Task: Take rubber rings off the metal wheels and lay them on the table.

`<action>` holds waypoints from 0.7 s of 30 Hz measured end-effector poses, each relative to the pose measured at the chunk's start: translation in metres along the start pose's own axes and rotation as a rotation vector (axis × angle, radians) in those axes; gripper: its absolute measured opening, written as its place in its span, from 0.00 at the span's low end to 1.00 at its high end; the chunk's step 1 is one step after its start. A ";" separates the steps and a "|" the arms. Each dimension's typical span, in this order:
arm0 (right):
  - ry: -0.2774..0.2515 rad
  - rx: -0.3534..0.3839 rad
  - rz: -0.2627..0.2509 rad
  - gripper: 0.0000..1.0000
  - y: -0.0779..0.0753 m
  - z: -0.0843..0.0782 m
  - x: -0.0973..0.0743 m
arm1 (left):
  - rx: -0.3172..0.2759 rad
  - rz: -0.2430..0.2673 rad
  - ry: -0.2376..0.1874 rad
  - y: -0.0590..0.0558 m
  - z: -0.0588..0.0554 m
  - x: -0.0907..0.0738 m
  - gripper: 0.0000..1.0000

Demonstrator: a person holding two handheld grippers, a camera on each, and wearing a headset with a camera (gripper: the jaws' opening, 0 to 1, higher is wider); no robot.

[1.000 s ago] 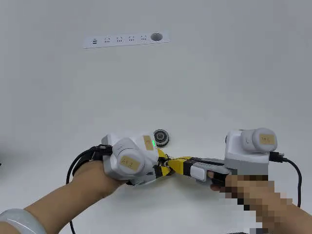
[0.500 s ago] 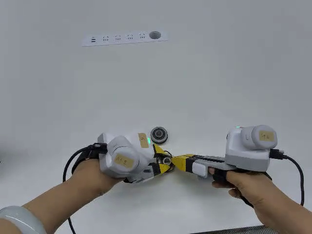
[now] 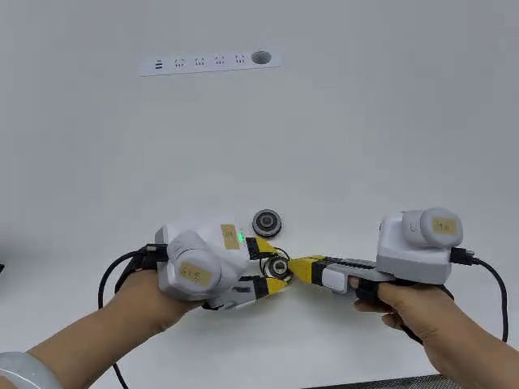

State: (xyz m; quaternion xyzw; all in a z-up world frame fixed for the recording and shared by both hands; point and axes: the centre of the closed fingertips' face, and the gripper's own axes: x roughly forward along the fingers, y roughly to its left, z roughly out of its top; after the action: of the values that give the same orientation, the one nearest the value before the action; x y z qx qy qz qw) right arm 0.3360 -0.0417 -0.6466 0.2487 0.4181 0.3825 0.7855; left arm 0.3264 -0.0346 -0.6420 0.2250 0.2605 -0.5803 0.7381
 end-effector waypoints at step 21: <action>-0.013 0.021 0.003 0.02 0.002 0.001 -0.009 | -0.010 0.067 -0.047 0.010 -0.003 -0.010 0.38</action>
State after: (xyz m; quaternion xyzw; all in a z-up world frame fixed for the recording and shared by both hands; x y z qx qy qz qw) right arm 0.3330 -0.0477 -0.6409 0.2603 0.4165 0.3773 0.7851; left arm 0.3339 -0.0237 -0.6375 0.2164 0.2385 -0.5591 0.7640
